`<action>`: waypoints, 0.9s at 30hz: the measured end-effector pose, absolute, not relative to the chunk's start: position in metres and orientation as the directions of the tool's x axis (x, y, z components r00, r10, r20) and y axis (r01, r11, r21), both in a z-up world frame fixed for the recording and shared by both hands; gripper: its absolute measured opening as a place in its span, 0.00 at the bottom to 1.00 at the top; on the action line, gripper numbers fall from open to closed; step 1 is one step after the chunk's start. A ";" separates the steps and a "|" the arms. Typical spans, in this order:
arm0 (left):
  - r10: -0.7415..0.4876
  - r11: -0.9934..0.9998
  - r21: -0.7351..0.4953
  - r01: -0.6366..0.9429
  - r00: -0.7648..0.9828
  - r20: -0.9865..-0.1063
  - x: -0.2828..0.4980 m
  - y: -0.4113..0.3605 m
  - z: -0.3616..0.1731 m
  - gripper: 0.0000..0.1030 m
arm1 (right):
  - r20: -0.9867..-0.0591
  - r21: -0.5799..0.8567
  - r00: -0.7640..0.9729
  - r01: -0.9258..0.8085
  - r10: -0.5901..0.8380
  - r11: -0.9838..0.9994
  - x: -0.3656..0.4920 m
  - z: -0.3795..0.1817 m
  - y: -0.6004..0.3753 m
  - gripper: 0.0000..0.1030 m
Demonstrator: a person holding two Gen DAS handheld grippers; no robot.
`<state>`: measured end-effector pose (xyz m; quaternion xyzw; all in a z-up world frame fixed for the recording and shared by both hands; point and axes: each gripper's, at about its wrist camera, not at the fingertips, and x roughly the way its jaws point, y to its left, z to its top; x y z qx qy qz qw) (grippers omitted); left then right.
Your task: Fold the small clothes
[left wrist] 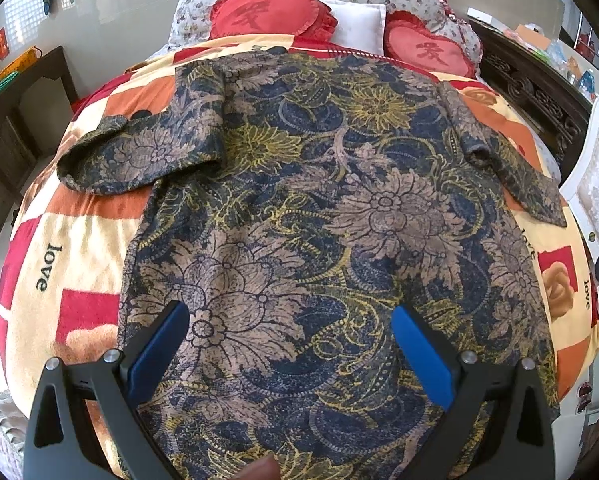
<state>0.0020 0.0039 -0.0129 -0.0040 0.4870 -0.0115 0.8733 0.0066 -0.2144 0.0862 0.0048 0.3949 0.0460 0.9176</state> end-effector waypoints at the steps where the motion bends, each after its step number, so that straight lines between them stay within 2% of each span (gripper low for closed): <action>1: -0.024 1.000 -0.019 0.016 0.524 -0.852 0.002 0.004 -0.014 1.00 | -0.725 0.044 0.683 -0.083 0.089 0.996 0.007 0.086 -0.214 0.94; 27: -0.026 1.000 -0.025 0.009 0.512 -0.858 0.004 0.007 -0.021 1.00 | -0.731 0.032 0.677 -0.097 0.089 0.995 0.014 0.083 -0.201 0.94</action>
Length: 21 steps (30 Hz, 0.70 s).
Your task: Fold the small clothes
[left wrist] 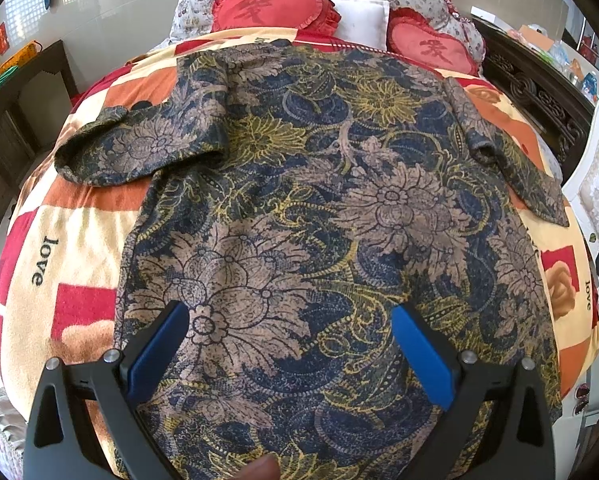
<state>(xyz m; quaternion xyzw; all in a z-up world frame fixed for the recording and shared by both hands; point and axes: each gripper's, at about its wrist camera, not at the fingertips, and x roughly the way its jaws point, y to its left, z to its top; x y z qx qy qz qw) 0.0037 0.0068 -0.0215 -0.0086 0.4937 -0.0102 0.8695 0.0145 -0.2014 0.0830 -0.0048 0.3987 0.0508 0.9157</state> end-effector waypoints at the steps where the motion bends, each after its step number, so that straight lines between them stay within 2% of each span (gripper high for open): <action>1: -0.026 1.000 -0.025 0.009 0.513 -0.858 0.004 0.007 -0.021 1.00 | -0.731 0.031 0.677 -0.097 0.089 0.995 0.015 0.082 -0.201 0.94; 21: -0.031 1.000 -0.029 0.011 0.511 -0.859 0.002 0.007 -0.023 1.00 | -0.732 0.031 0.676 -0.096 0.088 0.995 0.015 0.082 -0.200 0.94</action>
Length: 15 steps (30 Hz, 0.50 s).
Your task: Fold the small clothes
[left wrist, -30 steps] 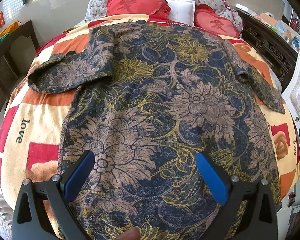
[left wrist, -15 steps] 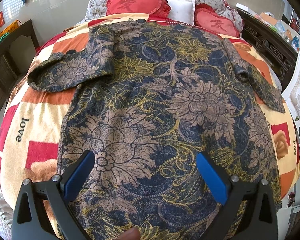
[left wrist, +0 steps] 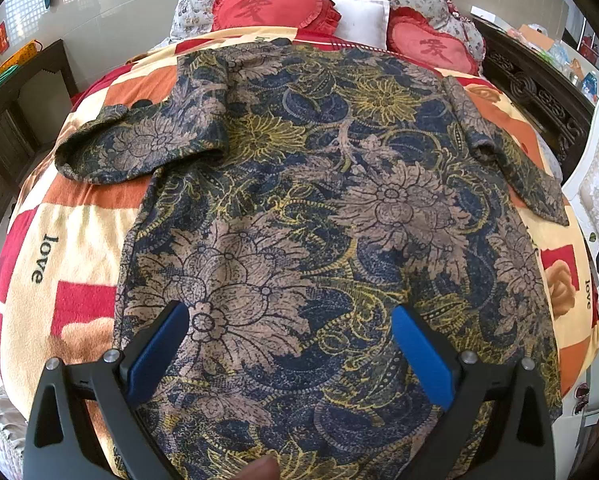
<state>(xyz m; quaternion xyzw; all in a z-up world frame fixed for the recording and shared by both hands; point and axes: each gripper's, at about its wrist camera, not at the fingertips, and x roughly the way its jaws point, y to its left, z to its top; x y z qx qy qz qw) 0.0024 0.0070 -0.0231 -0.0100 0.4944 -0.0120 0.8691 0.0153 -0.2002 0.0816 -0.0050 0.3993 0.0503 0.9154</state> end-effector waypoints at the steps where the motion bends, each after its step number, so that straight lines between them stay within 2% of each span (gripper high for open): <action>1: -0.029 1.000 -0.028 0.011 0.511 -0.859 0.002 0.007 -0.024 1.00 | -0.731 0.029 0.677 -0.096 0.086 0.995 0.015 0.082 -0.200 0.94; 15: -0.030 1.000 -0.030 0.009 0.509 -0.860 0.001 0.010 -0.021 1.00 | -0.729 0.023 0.679 -0.103 0.087 0.994 0.013 0.084 -0.200 0.94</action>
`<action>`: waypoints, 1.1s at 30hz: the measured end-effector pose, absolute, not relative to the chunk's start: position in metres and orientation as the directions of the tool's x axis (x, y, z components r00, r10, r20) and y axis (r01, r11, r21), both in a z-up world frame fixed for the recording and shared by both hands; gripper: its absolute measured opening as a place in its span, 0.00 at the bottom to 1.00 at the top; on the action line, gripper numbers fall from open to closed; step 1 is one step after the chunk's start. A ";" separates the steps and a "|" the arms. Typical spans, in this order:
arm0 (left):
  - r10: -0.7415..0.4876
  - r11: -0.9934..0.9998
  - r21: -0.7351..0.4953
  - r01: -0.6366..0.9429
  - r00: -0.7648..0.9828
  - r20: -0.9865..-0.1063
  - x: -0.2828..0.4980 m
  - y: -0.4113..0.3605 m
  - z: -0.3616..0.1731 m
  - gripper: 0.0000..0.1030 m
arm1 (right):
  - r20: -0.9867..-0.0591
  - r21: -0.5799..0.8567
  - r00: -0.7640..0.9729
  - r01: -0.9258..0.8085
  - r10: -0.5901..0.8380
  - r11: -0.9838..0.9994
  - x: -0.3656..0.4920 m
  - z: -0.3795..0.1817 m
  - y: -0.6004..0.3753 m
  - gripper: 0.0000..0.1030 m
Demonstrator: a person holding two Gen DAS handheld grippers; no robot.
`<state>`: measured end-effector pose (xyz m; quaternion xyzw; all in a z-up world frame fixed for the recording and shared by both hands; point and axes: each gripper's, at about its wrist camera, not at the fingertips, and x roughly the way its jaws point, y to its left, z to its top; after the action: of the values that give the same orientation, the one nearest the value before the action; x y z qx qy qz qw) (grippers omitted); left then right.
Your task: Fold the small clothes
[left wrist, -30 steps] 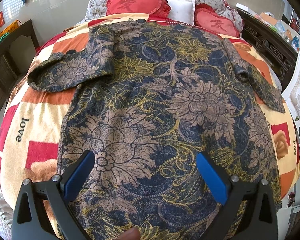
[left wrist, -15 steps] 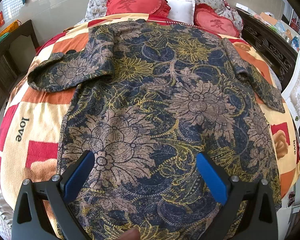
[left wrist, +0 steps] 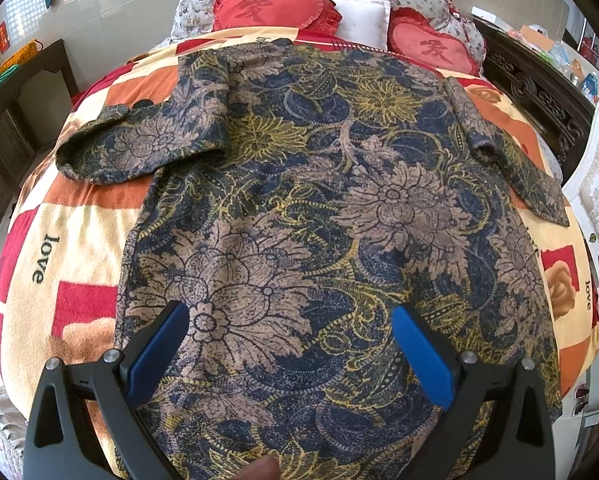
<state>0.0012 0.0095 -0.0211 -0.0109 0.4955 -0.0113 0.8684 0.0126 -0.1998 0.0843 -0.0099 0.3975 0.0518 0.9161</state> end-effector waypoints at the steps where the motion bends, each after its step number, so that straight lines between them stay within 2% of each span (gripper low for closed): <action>1: -0.030 1.000 -0.029 0.009 0.509 -0.860 0.001 0.009 -0.021 1.00 | -0.730 0.023 0.678 -0.103 0.087 0.994 0.013 0.085 -0.199 0.94; 33: -0.026 1.000 -0.026 0.008 0.486 -0.873 0.004 0.009 -0.031 1.00 | -0.742 0.031 0.665 -0.100 0.090 0.995 0.014 0.079 -0.200 0.94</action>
<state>0.0037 0.0087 -0.0309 -0.0090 0.5067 -0.0100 0.8620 0.0143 -0.2000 0.0794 -0.0062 0.4061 0.0519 0.9123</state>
